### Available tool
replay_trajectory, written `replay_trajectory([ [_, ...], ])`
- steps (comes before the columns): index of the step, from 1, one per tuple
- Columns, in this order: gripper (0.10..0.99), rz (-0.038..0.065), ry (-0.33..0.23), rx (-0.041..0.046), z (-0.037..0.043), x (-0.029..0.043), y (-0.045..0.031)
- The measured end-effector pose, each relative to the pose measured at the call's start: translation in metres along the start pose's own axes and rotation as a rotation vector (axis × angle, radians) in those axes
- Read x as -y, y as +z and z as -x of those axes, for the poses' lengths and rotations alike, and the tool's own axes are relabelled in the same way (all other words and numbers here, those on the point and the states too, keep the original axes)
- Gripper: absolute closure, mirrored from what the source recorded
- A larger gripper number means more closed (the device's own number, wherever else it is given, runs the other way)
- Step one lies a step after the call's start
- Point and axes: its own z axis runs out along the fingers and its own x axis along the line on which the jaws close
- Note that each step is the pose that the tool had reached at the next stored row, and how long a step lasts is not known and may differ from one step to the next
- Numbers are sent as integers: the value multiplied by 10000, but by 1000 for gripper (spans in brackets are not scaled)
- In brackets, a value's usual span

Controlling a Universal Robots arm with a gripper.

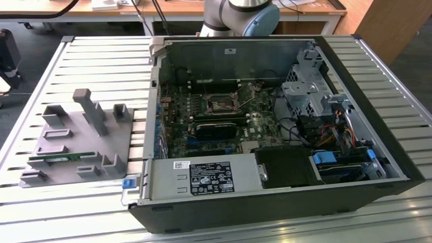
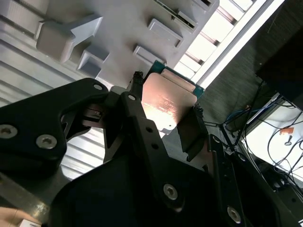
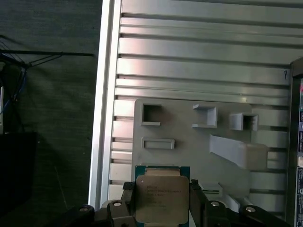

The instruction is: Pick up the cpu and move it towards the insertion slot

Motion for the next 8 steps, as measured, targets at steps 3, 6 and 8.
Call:
replay_trajectory([
  [3, 545, 0, 0, 0, 0, -3, -51],
  [6, 545, 0, 0, 0, -1, -5, -102],
  [8, 545, 0, 0, 1, -1, -8, -137],
])
